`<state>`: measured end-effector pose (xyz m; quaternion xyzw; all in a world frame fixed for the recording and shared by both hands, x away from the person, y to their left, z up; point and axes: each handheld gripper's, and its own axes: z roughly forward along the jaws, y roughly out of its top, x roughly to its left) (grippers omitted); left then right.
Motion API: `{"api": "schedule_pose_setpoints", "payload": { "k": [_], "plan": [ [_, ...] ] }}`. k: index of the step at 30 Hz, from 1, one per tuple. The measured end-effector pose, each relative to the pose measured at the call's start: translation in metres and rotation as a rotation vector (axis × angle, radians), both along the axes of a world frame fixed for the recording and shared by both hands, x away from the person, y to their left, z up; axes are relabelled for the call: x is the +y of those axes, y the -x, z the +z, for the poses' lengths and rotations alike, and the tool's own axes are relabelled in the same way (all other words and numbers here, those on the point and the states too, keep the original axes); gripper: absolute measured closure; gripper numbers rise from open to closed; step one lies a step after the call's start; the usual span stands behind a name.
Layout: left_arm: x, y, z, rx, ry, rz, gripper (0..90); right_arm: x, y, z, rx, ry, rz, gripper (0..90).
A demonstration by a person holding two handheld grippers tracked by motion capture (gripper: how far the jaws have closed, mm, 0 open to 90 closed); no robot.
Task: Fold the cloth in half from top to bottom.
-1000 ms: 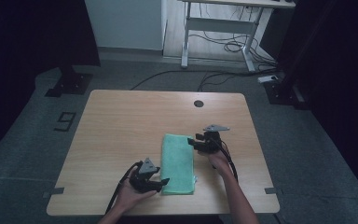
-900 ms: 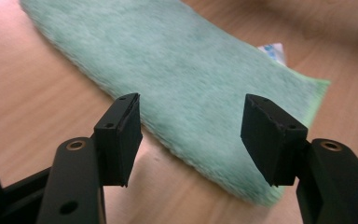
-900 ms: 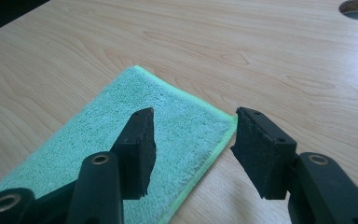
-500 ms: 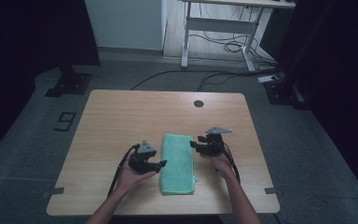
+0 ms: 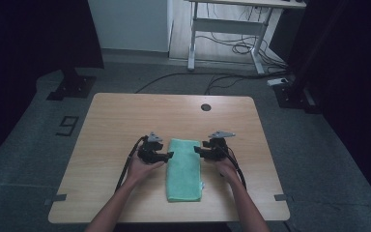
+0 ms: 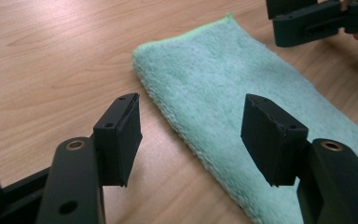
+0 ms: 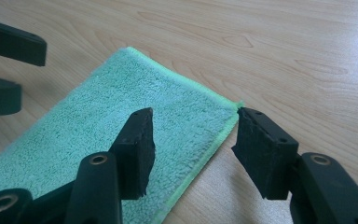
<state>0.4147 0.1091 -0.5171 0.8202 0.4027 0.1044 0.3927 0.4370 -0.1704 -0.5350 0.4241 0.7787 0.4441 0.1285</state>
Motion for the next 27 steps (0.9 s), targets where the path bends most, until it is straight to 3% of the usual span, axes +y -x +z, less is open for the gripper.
{"api": "schedule_pose_setpoints", "payload": {
  "k": [5,9,13,18,21,27],
  "plan": [
    [-0.004,-0.010,0.000,-0.010,-0.027,0.018,36.9,0.000,-0.003,-0.001,0.004,0.021,-0.003,45.7],
    [-0.009,-0.017,0.000,-0.006,-0.024,0.008,37.1,-0.001,-0.007,-0.003,0.008,0.008,-0.012,45.7],
    [-0.010,-0.025,0.000,0.007,-0.007,0.028,36.8,-0.004,-0.009,-0.005,0.012,-0.001,-0.018,45.6],
    [-0.012,-0.033,0.000,0.012,0.001,0.017,37.7,-0.005,-0.014,-0.008,0.012,-0.023,-0.021,45.1],
    [-0.013,-0.037,0.002,0.016,-0.002,0.010,38.4,-0.004,-0.018,-0.006,0.022,0.008,-0.018,44.4],
    [-0.011,-0.045,0.002,0.033,0.024,0.027,40.6,-0.006,-0.026,-0.001,0.021,0.006,-0.026,44.4]
  ]
}}
